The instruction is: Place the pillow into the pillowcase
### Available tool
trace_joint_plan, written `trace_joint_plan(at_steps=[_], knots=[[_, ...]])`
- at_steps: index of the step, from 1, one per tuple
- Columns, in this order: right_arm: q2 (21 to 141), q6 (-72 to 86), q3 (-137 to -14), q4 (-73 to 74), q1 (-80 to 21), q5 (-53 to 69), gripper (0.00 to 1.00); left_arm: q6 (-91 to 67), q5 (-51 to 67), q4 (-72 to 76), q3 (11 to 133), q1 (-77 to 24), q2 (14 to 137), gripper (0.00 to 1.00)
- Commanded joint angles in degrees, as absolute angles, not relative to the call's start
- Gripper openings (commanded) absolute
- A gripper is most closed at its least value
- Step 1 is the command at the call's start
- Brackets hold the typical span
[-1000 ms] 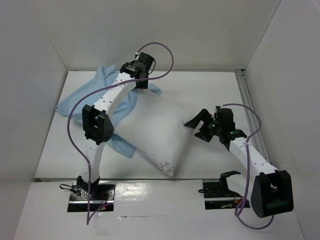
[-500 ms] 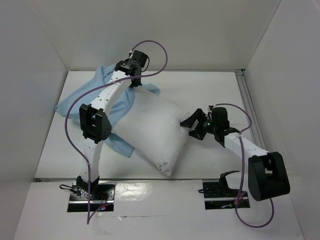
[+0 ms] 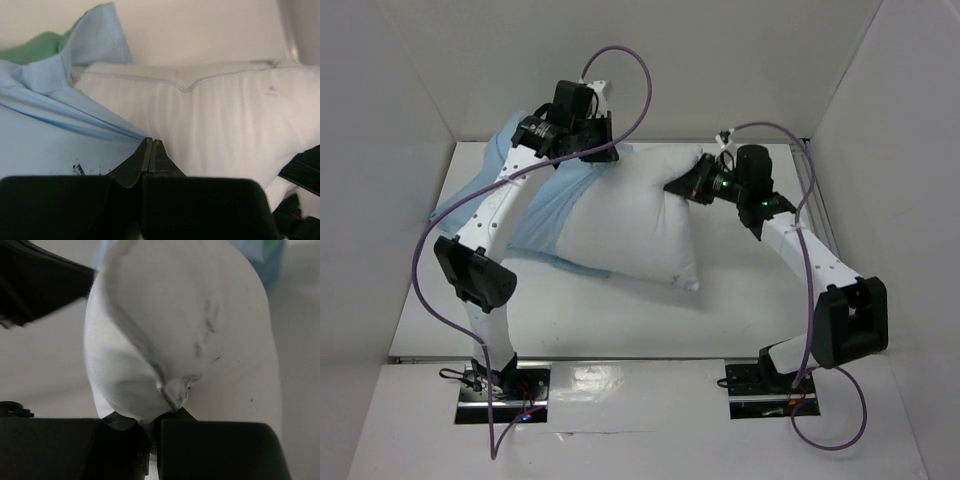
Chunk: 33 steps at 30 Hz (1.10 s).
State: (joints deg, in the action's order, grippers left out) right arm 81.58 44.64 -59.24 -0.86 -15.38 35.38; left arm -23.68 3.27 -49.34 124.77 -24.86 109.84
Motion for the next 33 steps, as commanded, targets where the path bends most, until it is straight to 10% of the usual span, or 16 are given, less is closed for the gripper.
trace_joint_plan(at_steps=[1,19,25,33], knots=[[77.1,41.7,-70.0,-5.2,-17.7,37.6,0.0,-31.4,24.8,-41.7,129.6,-30.2,103.4,0.0],[77.5,43.3,-39.3,-4.1,-16.4,23.8,0.0,-37.4,27.3,-32.7,120.7,-39.6,106.5,0.05],[71.3,33.7,-50.6,14.2,-14.3,14.9,0.83,-28.5,15.7,-41.3,127.2,-35.8,101.1,0.97],[68.1,22.7,-66.8,29.3,-14.3,7.0,0.97,-25.9,5.7,-44.2,119.0,-23.8,90.6,0.99]])
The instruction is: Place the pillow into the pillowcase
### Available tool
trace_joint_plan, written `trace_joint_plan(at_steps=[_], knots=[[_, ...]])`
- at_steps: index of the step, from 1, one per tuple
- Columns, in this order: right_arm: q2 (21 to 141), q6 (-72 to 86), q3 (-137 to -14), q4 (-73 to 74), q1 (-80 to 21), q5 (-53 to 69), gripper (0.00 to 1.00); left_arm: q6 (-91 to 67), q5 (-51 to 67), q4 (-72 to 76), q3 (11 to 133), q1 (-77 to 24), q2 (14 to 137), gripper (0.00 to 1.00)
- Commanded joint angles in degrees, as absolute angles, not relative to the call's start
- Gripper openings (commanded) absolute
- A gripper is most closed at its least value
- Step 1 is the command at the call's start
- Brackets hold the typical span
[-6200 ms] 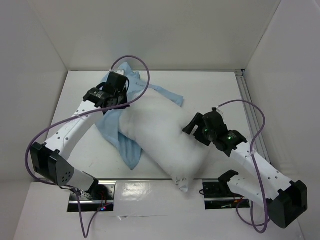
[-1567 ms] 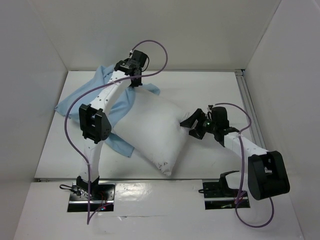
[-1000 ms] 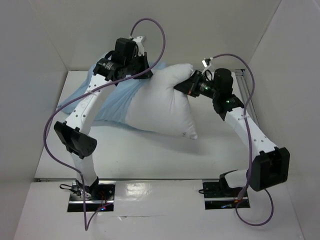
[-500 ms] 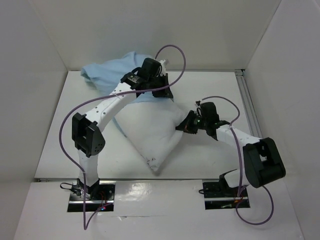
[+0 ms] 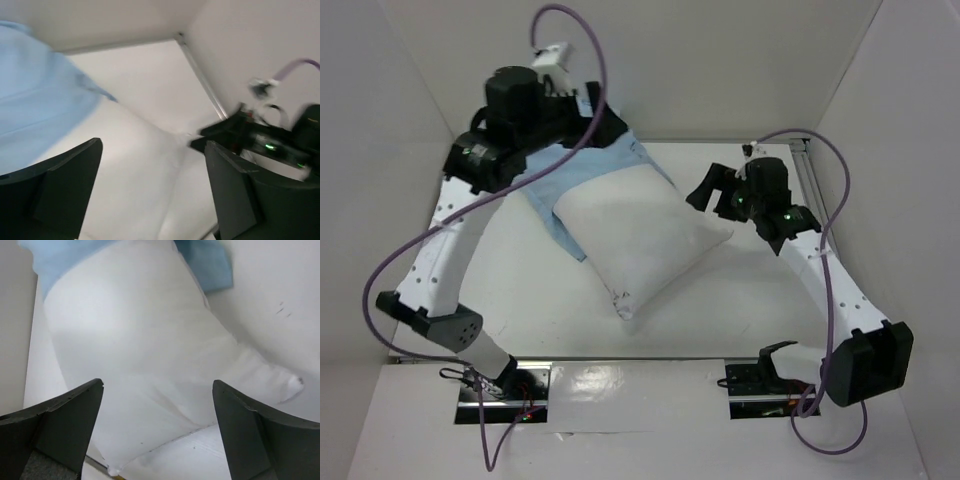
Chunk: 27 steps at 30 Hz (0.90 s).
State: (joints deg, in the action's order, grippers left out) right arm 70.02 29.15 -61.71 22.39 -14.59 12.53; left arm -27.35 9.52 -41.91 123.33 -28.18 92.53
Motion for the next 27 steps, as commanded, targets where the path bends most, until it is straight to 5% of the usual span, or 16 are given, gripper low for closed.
trace_joint_plan(at_steps=[1,3,8,14,20,27], knots=[[68.1,22.0,-69.8,30.7,-14.3,6.3,0.97,-27.1,5.7,-44.2,116.3,-20.5,89.6,0.94],[68.1,20.3,-72.3,30.8,-14.3,6.3,0.99,-29.2,4.7,-44.2,109.8,-17.3,85.9,0.81],[74.8,14.2,-83.2,30.7,-24.8,4.2,1.0,-38.4,6.9,-33.4,78.4,-7.8,76.0,0.93],[88.9,9.4,-92.4,33.1,-46.1,-10.9,1.0,-45.2,17.3,-14.5,50.3,-1.0,68.3,0.92],[93.3,8.8,-94.7,33.7,-49.0,-10.4,1.0,-44.6,16.1,-5.0,45.8,0.9,73.0,0.94],[94.0,9.3,-95.3,34.9,-49.0,-9.8,1.0,-44.1,15.6,1.4,46.7,2.9,85.1,0.82]])
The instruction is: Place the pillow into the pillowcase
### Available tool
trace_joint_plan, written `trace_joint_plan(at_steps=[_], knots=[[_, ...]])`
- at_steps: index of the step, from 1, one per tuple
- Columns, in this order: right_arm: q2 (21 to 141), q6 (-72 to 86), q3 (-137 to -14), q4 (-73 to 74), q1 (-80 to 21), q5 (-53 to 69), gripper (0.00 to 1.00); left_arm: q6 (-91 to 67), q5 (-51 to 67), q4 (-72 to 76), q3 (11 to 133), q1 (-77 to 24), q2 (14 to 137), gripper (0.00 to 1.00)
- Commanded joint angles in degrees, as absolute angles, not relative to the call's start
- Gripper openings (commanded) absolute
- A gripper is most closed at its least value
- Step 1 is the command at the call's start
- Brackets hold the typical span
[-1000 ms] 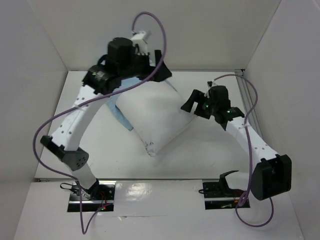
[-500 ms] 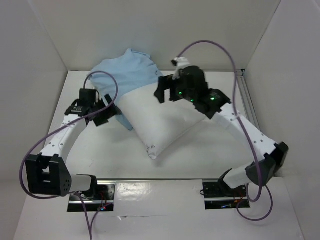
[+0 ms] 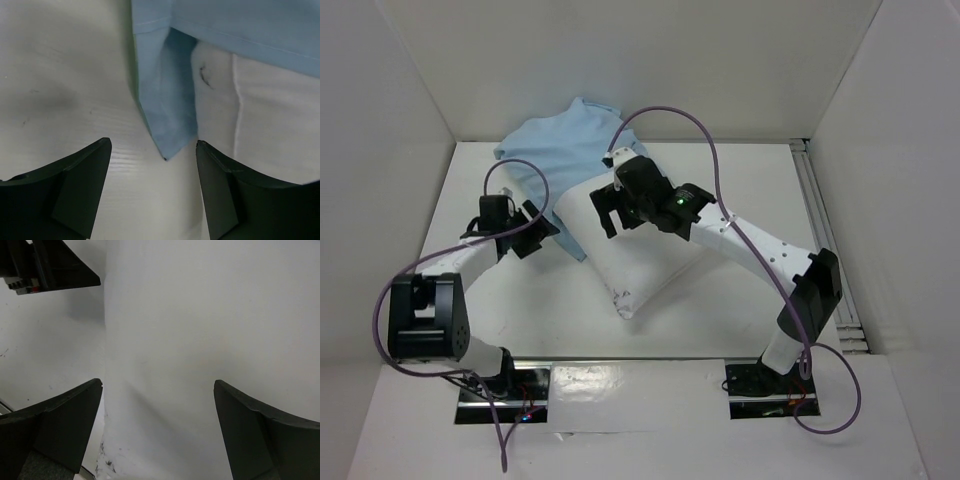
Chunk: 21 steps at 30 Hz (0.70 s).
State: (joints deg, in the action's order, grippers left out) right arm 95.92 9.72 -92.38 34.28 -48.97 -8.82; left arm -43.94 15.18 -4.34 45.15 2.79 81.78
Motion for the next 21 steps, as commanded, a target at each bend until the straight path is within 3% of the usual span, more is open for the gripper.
trace_joint_plan(at_steps=[1,8,17,18,21], knots=[[94.0,9.3,-94.8,34.9,-49.0,-9.8,1.0,-43.5,14.9,2.0,47.4,2.9,86.1,0.81],[93.4,9.8,-94.7,38.4,-48.4,-8.7,1.0,-45.0,17.7,8.1,49.7,3.4,94.2,0.78],[92.9,9.8,-95.9,39.9,-46.8,-8.1,1.0,-47.0,15.6,11.5,52.2,1.2,101.7,0.53],[92.9,9.8,-95.9,39.9,-46.8,-8.1,1.0,-47.0,15.6,11.5,52.2,1.2,101.7,0.49],[94.6,9.8,-96.4,41.7,-46.8,-9.0,1.0,-46.5,14.3,9.6,53.3,0.7,101.7,0.21]])
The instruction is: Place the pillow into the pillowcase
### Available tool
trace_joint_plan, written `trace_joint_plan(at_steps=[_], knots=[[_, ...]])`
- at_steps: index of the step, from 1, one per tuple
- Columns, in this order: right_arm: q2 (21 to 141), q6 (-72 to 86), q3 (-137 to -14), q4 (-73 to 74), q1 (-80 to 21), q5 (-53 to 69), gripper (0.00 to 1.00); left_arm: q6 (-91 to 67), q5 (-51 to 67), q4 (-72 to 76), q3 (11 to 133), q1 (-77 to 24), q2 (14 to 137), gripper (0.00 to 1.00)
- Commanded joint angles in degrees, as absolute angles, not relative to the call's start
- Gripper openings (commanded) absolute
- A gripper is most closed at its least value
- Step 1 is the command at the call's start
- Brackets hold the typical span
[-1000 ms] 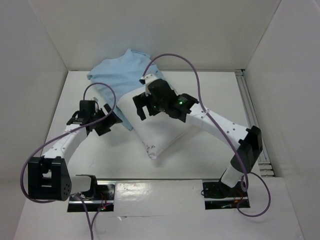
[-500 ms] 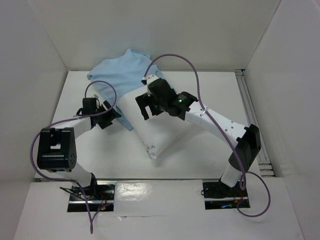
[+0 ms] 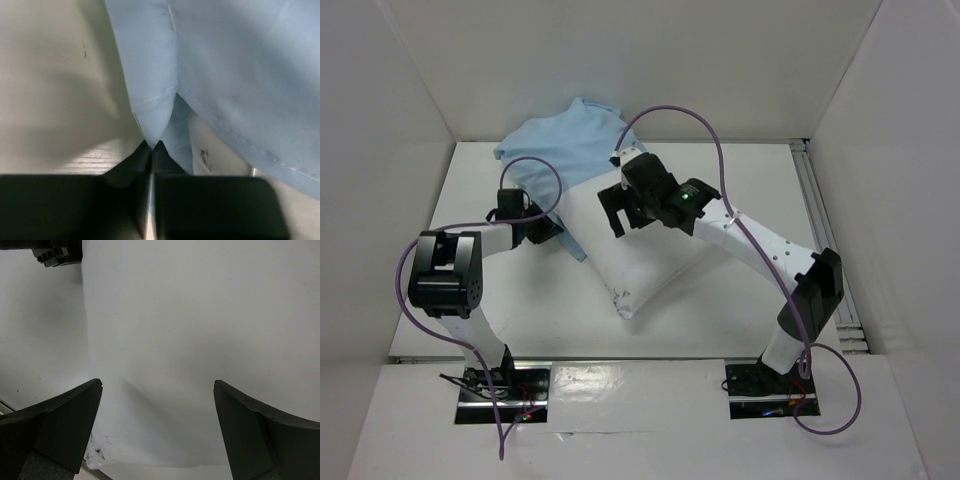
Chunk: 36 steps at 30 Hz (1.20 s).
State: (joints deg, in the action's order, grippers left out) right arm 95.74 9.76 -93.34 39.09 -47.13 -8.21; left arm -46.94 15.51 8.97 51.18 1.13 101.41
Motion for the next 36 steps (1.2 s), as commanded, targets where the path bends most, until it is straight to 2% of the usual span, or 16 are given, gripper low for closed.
trace_joint_plan(at_steps=[1,2,5,8,9,11,12,15,18,20,22,24,27,30,36], knots=[[95.3,9.8,-97.0,42.4,-47.7,-10.5,1.0,-46.5,14.3,8.9,53.3,0.7,100.8,0.1],[96.8,10.7,-97.0,43.4,-48.5,-16.8,1.0,-46.0,13.7,8.1,53.3,0.7,100.3,0.0],[99.7,11.2,-97.0,43.3,-49.7,-21.7,1.0,-45.4,14.2,7.4,52.5,1.3,97.0,0.0],[101.2,10.6,-95.7,39.1,-50.3,-18.9,1.0,-44.9,16.8,7.4,51.0,1.3,94.1,0.0],[103.1,10.5,-95.7,36.2,-49.6,-15.2,0.95,-44.9,18.0,7.4,51.0,1.3,92.7,0.0],[105.5,10.5,-95.7,34.1,-46.3,-9.3,0.77,-44.9,20.5,7.4,50.5,1.3,91.7,0.0],[108.0,11.3,-97.5,32.4,-44.8,-4.9,0.49,-44.9,21.1,7.4,50.4,0.8,91.1,0.0],[111.2,12.5,-102.7,30.8,-39.3,-2.3,0.02,-44.9,22.4,7.4,50.4,0.3,88.5,0.0],[113.4,13.1,-110.6,31.8,-34.2,-0.9,0.0,-44.9,25.3,6.6,53.3,-0.3,86.4,0.0],[114.1,13.1,-120.2,32.3,-32.4,-2.7,0.0,-46.0,27.8,6.6,55.4,-0.8,85.6,0.0],[114.7,13.1,-131.2,34.4,-31.1,-4.0,0.0,-47.6,32.9,6.6,61.1,-2.7,86.6,0.0],[114.7,13.1,-135.7,34.4,-31.0,-5.2,0.0,-50.3,38.4,8.7,67.6,-5.0,90.2,0.0],[110.6,13.1,-128.8,28.8,-34.1,-10.8,0.0,-53.8,42.7,13.7,71.4,-9.5,91.8,0.0],[109.4,13.7,-115.0,24.7,-38.8,-14.5,0.0,-56.4,46.0,17.5,69.4,-12.4,89.2,0.0],[111.2,22.9,-91.8,16.9,-40.6,-7.6,0.0,-62.0,50.4,25.2,49.9,-17.8,79.8,0.0]])
